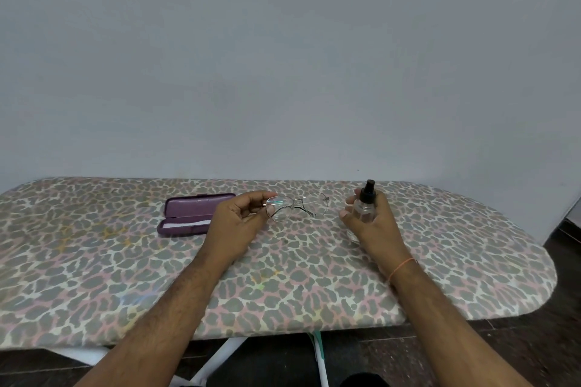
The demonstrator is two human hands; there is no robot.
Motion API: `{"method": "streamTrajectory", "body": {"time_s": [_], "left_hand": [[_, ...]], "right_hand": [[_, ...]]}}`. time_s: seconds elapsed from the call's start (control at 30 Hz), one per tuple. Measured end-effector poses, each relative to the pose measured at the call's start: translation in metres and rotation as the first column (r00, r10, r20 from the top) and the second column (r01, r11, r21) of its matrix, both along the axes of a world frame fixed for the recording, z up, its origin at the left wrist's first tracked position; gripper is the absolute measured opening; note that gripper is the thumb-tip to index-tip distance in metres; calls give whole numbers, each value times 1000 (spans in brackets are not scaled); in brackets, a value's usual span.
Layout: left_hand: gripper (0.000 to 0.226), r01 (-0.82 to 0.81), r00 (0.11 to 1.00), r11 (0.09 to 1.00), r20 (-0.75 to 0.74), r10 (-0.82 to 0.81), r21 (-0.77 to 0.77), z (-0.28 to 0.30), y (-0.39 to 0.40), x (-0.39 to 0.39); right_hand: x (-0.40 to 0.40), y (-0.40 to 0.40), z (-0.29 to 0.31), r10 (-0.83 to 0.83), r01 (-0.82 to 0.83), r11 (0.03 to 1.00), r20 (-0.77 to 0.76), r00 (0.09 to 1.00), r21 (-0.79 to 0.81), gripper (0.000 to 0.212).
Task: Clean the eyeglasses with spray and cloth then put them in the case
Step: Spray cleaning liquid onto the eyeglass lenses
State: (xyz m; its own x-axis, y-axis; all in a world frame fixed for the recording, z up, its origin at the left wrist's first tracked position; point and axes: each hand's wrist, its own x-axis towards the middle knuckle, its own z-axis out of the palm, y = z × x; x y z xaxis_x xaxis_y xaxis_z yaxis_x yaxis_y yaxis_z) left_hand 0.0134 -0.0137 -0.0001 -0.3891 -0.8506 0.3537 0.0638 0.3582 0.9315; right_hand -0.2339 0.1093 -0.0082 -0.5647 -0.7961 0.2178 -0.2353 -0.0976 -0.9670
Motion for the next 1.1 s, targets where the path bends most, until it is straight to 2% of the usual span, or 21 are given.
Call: {"method": "streamTrajectory", "body": {"time_s": [0.13, 0.2, 0.23, 0.3, 0.33, 0.4, 0.47, 0.53, 0.6, 0.7, 0.8, 0.97, 1.1], "left_hand": [[30, 6, 998, 1000, -61, -6, 11, 1, 2, 2], [30, 7, 995, 1000, -95, -5, 23, 1, 3, 4], [29, 9, 993, 999, -115, -5, 36, 1, 4, 5], [29, 28, 988, 998, -152, -18, 61, 2, 7, 9], [30, 41, 986, 997, -166, -28, 71, 3, 9, 11], [31, 67, 979, 993, -197, -47, 98, 5, 13, 16], [31, 98, 975, 988, -213, -70, 120, 7, 17, 20], [30, 118, 973, 984, -212, -88, 131, 7, 19, 24], [29, 121, 975, 984, -204, -93, 134, 5, 21, 29], [28, 110, 981, 985, -175, -85, 136, 3, 22, 32], [29, 96, 985, 986, -158, -75, 134, 1, 22, 32], [30, 63, 991, 994, -127, -51, 91, -1, 21, 32], [27, 11, 990, 999, -139, -5, 37, -3, 20, 33]], "right_hand": [[3, 11, 1, -93, 99, 995, -212, 973, 16, 94], [13, 21, 3, -227, 220, 974, -329, 916, -61, 102], [20, 27, 5, -312, 279, 950, -392, 865, -141, 97], [34, 36, 4, -435, 306, 894, -473, 766, -327, 71], [40, 38, 3, -427, 266, 890, -476, 769, -370, 55], [50, 37, 0, -254, 127, 942, -408, 877, -312, 38], [59, 33, 1, -37, -15, 979, -250, 968, -203, 39], [67, 27, 2, 101, -113, 978, -77, 992, -177, 41], [73, 22, 3, 165, -154, 969, 44, 985, -192, 37], [77, 18, 3, 159, -134, 971, 114, 981, -200, 23], [77, 18, 2, 129, -104, 970, 105, 986, -221, 14], [76, 20, 10, 129, -107, 965, 75, 989, -240, 19], [74, 19, 24, 55, -83, 963, -116, 992, -257, 24]]}}
